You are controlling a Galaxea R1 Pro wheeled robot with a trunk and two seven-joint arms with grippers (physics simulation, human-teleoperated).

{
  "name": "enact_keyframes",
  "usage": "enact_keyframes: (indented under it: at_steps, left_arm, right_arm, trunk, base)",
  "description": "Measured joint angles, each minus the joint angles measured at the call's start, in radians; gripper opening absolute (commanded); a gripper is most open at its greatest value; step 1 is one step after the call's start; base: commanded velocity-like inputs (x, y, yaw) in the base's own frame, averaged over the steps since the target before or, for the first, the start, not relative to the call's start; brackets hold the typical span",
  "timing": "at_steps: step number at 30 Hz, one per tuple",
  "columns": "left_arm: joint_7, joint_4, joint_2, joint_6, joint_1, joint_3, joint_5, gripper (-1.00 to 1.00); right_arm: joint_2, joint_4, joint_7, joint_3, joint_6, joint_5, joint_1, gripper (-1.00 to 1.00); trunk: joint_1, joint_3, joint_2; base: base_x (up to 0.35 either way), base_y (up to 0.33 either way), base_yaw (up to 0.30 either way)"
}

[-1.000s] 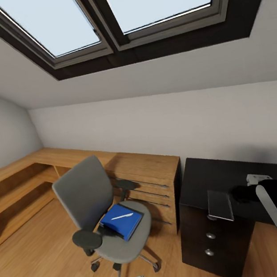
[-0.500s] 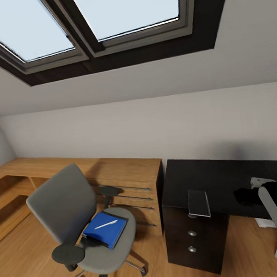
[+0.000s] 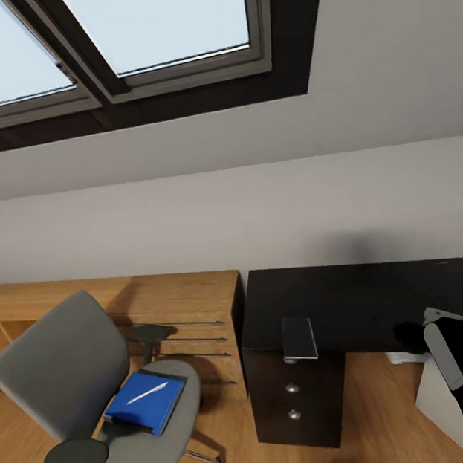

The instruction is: In the bedroom, organize the workspace by keeping the computer under the desk, ensuring the monitor is on the desk, placing the keyboard on the desk next to the monitor, placing the mouse on the desk next to the keyboard, moving the folder from the swivel chair onto the desk next to the mouse, stacking the notebook on top of the folder with the pen on top of the notebook, and positioning the swivel chair next to the desk.

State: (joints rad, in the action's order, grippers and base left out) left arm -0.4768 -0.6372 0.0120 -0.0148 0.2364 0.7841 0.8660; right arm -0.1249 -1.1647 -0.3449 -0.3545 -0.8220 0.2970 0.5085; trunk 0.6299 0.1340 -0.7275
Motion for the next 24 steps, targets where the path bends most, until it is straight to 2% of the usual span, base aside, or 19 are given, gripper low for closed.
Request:
enact_keyframes:
  at_steps: [3,6,11,24]
  left_arm:
    - [-0.002,0.0,-0.004,0.039,0.0,-0.002,-0.003,1.0]
    - [-0.003,0.0,-0.02,0.06,0.0,-0.005,-0.003,1.0]
    - [-0.002,0.0,-0.023,0.064,0.0,-0.005,-0.001,1.0]
    - [-0.005,0.0,-0.021,0.066,0.0,0.0,-0.001,1.0]
  right_arm:
    - [0.013,0.006,-0.037,0.0,0.017,-0.001,0.0,-1.0]
    - [0.019,0.009,-0.067,0.0,0.026,-0.001,0.0,-1.0]
    - [0.02,0.009,-0.075,-0.001,0.032,-0.001,0.0,-1.0]
    - [0.018,0.008,-0.076,-0.003,0.036,-0.001,0.0,-1.0]
  trunk:
    - [0.0,0.0,0.0]
    - [0.0,0.0,0.0]
    - [0.001,0.0,0.0]
    - [0.0,0.0,0.0]
  base:
    - [-0.002,0.0,-0.298]
    - [-0.178,0.002,-0.298]
    - [-0.283,0.068,-0.298]
    - [-0.013,0.006,-0.298]
